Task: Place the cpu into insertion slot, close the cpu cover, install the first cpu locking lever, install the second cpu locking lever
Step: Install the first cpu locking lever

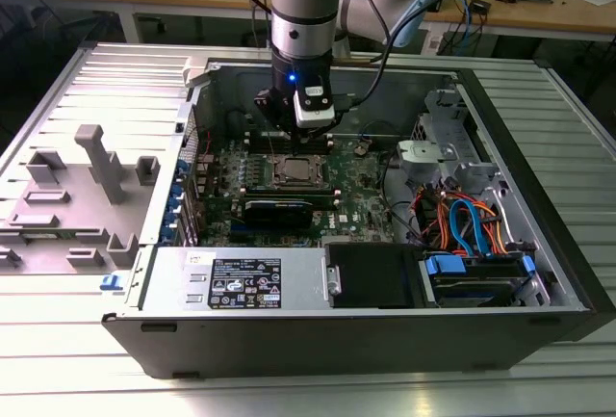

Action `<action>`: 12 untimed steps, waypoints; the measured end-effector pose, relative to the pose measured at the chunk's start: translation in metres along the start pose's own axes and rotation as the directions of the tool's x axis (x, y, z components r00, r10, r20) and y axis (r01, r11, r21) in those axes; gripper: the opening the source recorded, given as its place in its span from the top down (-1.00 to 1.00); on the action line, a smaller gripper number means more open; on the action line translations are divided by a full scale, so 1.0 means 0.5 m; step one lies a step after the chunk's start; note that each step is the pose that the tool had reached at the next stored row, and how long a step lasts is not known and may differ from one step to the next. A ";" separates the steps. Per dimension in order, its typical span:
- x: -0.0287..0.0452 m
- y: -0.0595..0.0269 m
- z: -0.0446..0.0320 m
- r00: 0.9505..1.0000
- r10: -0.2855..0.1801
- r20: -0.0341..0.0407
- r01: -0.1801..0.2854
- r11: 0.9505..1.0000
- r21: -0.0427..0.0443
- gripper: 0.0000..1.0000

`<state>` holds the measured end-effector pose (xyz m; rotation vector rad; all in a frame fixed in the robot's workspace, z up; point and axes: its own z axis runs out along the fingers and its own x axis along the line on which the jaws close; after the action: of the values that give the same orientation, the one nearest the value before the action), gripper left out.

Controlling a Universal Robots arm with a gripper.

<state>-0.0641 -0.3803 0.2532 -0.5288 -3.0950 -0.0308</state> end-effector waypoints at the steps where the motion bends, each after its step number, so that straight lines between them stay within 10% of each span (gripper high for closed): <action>1: 0.000 0.000 0.000 1.000 -0.006 0.000 0.006 1.000 0.000 0.79; 12: 0.000 0.000 0.000 0.996 -0.093 -0.002 0.093 0.996 0.000 0.79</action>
<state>-0.0641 -0.3803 0.2532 -0.3847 -3.1153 -0.0306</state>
